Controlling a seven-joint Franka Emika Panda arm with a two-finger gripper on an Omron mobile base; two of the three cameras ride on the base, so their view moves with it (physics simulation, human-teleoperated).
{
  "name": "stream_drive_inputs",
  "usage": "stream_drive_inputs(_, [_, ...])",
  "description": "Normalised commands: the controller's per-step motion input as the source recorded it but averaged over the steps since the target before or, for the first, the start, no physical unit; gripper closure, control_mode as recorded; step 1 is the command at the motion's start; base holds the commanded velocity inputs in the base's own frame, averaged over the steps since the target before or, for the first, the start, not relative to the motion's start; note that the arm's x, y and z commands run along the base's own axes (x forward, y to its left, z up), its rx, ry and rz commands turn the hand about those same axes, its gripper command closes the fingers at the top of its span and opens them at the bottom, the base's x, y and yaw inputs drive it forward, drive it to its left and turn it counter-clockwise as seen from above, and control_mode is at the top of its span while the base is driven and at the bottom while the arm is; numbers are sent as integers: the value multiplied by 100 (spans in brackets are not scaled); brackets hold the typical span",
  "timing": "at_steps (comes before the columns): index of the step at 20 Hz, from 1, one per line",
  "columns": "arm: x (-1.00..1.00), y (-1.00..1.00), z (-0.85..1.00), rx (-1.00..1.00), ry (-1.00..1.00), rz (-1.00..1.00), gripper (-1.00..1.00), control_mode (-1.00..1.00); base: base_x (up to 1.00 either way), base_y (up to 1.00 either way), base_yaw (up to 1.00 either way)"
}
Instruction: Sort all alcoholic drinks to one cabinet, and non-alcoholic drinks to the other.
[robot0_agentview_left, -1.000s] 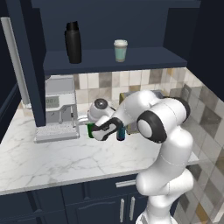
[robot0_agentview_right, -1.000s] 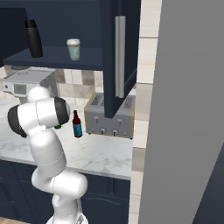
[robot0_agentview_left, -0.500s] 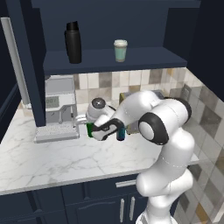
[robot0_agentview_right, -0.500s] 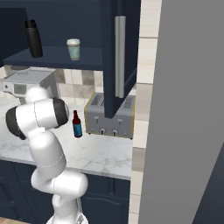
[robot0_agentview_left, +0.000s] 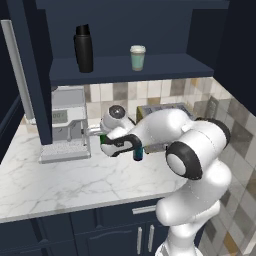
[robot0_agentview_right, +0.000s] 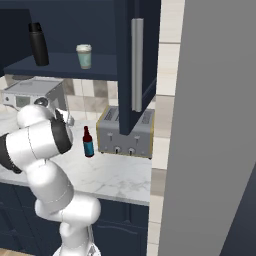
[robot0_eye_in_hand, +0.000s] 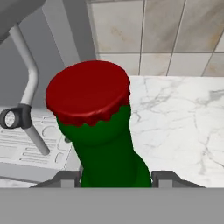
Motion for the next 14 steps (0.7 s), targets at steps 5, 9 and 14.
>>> stream_drive_inputs(5, [-14,-8,59,2,0,0,100,-100,0,0,0])
stream_drive_inputs(9, [-29,-8,54,1,0,0,100,-100,0,0,0])
stream_drive_inputs(14, [-50,-2,43,0,0,0,100,-100,0,0,0])
